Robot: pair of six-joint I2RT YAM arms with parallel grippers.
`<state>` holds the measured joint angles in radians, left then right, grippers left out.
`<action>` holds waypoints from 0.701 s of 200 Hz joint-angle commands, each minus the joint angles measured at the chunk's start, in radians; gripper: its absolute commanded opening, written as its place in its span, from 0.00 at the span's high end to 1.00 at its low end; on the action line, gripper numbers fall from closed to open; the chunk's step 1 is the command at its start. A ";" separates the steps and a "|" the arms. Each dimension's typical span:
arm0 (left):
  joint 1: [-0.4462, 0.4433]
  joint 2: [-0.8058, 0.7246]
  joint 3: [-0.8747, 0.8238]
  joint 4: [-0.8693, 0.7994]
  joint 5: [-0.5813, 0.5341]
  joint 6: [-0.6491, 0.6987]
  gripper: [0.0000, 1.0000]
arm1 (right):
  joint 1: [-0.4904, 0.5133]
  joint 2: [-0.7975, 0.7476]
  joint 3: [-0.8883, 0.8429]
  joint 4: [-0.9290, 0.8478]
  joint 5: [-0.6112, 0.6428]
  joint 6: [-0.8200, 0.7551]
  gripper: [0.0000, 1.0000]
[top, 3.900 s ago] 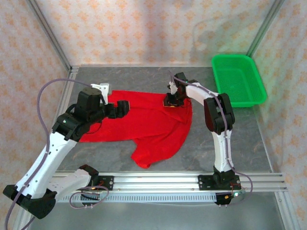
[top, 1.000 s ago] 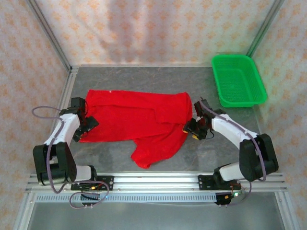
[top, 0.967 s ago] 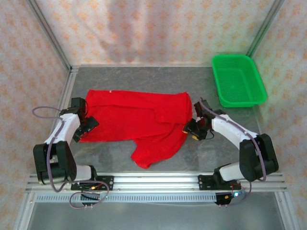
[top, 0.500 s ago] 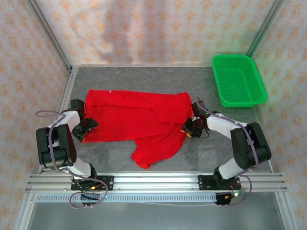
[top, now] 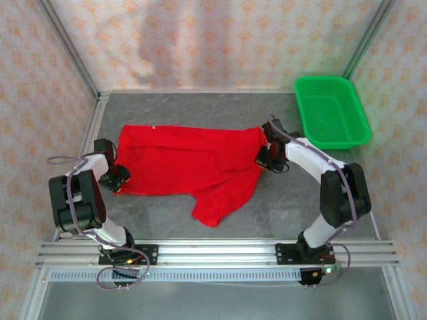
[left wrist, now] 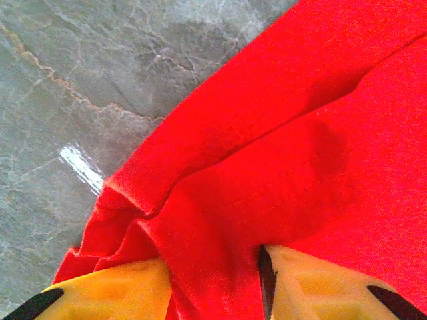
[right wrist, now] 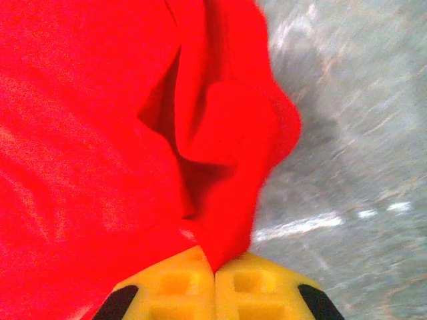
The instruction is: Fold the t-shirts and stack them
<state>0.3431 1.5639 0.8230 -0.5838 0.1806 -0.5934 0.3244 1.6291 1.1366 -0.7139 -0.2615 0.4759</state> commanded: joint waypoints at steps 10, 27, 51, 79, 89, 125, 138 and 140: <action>0.015 0.060 0.005 0.027 -0.004 0.030 0.59 | 0.000 0.095 0.151 -0.230 0.245 -0.149 1.00; 0.014 0.076 0.017 0.022 -0.004 0.035 0.59 | -0.001 0.171 0.251 -0.301 0.342 -0.179 0.99; 0.014 0.073 0.027 0.022 0.011 0.047 0.59 | 0.000 0.238 0.354 -0.304 0.369 -0.195 0.81; 0.015 0.040 0.021 0.033 0.063 0.053 0.55 | 0.002 0.175 0.321 -0.184 0.163 -0.148 0.56; 0.015 0.019 0.017 0.040 0.093 0.053 0.51 | 0.001 0.109 0.265 -0.140 0.105 -0.110 0.52; 0.013 -0.070 0.014 0.022 0.194 0.053 0.34 | 0.008 -0.180 0.020 -0.070 -0.064 0.030 0.46; 0.011 -0.109 0.010 0.020 0.224 0.053 0.30 | 0.030 -0.252 -0.077 -0.040 -0.153 0.089 0.46; 0.011 -0.115 0.008 0.019 0.230 0.052 0.29 | 0.035 -0.261 -0.091 -0.037 -0.164 0.099 0.46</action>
<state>0.3534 1.5394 0.8474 -0.5640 0.3183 -0.5491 0.3260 1.5204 1.1950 -0.8097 -0.2379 0.4335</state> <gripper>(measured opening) 0.670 0.539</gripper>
